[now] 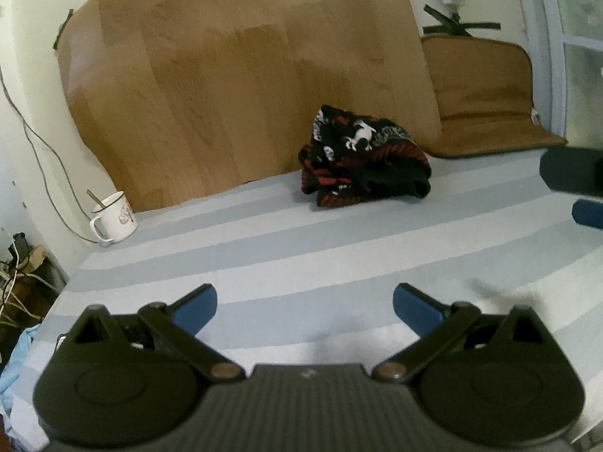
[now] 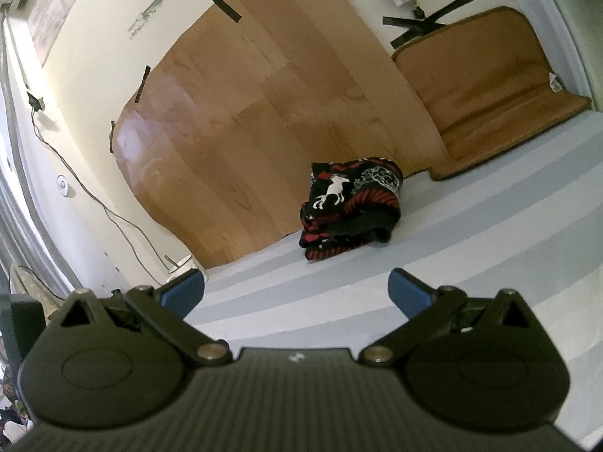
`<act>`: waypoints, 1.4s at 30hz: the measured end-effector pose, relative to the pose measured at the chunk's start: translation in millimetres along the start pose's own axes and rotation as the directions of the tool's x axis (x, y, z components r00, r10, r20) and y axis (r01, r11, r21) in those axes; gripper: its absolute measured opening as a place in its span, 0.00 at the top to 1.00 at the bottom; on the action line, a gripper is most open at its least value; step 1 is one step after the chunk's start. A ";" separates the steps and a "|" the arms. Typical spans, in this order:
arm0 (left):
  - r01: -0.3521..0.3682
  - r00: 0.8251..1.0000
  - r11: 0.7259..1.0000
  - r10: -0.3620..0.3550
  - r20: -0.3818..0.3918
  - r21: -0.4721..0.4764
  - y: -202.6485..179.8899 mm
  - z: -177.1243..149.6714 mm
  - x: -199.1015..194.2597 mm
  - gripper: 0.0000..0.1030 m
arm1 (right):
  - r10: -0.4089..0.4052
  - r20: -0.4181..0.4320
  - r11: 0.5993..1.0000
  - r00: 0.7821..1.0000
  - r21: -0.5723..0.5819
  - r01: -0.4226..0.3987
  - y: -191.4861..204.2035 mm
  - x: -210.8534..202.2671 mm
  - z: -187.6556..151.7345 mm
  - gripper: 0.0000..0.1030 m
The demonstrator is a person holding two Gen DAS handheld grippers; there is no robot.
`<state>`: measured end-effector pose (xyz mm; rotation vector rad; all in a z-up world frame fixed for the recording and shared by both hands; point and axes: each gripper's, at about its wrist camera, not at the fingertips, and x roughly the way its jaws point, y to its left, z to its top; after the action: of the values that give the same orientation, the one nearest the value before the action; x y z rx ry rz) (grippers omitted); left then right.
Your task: Fold small clothes
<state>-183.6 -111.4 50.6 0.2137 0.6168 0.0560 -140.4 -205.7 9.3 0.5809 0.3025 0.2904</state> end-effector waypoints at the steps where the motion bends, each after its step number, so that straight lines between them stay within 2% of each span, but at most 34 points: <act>1: 0.003 1.000 1.000 -0.003 -0.005 0.004 -1.5 -1.0 0.8 0.00 | 0.000 -0.001 1.000 1.000 0.003 0.000 -0.7 0.0 -0.2 0.00; 17: 0.046 0.993 0.994 -0.035 -0.109 0.100 -25.6 -24.7 12.6 0.00 | 0.001 -0.027 0.999 1.000 0.046 0.000 -15.9 2.2 -3.7 0.00; 42: 0.026 0.991 0.990 -0.008 -0.132 0.139 -30.0 -32.6 19.7 0.00 | -0.012 -0.037 0.999 0.999 0.051 0.014 -17.8 4.4 -6.6 0.00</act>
<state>-186.8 -132.5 7.1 0.3432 0.7543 0.0103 -135.5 -215.2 -7.1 0.6241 0.3496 0.2820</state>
